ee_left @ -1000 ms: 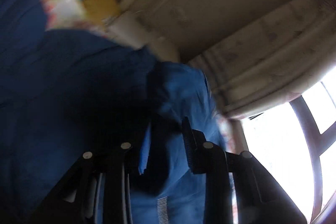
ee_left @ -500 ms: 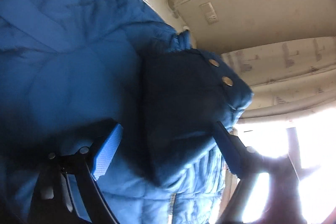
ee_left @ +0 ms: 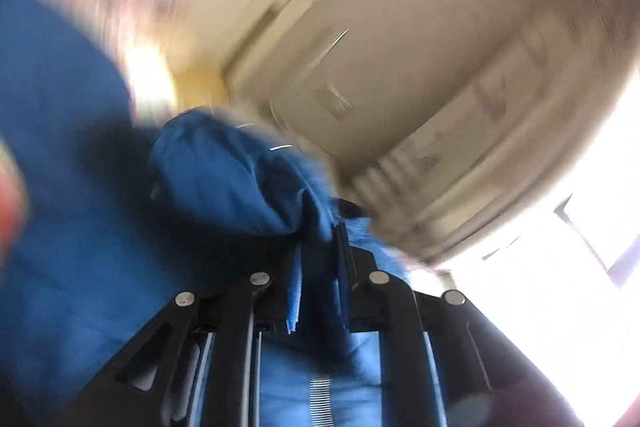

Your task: Fold large clothes

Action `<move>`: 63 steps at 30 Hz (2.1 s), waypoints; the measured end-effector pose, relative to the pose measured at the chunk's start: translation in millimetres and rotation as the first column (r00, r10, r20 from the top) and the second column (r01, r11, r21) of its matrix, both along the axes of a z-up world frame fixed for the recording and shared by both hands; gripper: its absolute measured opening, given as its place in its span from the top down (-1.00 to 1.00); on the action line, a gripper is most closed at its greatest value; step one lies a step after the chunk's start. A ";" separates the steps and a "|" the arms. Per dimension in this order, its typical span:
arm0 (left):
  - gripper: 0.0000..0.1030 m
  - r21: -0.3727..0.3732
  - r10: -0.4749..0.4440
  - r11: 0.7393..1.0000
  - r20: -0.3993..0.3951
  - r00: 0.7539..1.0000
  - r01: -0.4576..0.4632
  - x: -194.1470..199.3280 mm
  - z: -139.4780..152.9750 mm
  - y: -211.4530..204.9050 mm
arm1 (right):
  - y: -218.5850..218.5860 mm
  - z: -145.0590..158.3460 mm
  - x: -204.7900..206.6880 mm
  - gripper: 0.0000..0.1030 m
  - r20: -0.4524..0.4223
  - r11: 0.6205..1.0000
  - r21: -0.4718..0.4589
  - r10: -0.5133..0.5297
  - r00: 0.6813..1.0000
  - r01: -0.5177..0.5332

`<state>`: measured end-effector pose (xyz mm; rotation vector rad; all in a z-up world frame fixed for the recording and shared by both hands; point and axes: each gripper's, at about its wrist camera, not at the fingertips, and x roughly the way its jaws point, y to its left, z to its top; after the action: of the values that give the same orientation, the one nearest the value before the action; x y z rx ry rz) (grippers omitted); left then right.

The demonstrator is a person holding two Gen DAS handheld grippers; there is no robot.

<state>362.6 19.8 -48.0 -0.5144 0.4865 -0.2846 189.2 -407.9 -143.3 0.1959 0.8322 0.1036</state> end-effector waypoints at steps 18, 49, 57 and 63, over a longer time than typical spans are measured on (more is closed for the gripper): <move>-0.95 0.393 0.096 0.919 -0.300 0.949 0.031 -7.6 -24.7 15.8 | 23.2 78.8 83.5 -0.71 0.108 0.983 -0.184 0.017 0.994 0.003; -0.96 0.257 0.078 0.966 -0.244 0.967 -0.013 -16.6 -39.4 64.8 | 133.8 -2.2 206.5 -0.91 -0.114 0.943 -0.290 0.137 0.984 -0.164; -0.66 -0.161 0.514 0.797 -0.324 0.794 -0.582 -3.9 -24.3 278.5 | 127.1 -3.9 205.6 -0.91 -0.097 0.955 -0.256 0.126 0.987 -0.147; -0.41 -0.245 0.573 0.691 -0.387 0.722 -0.680 22.3 -33.6 360.8 | 126.6 -4.1 202.9 -0.91 -0.091 0.955 -0.262 0.123 0.988 -0.142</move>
<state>384.9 380.7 -81.7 -1.0784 0.5002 0.3945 392.1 -281.3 -147.4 -0.1124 0.9239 0.1091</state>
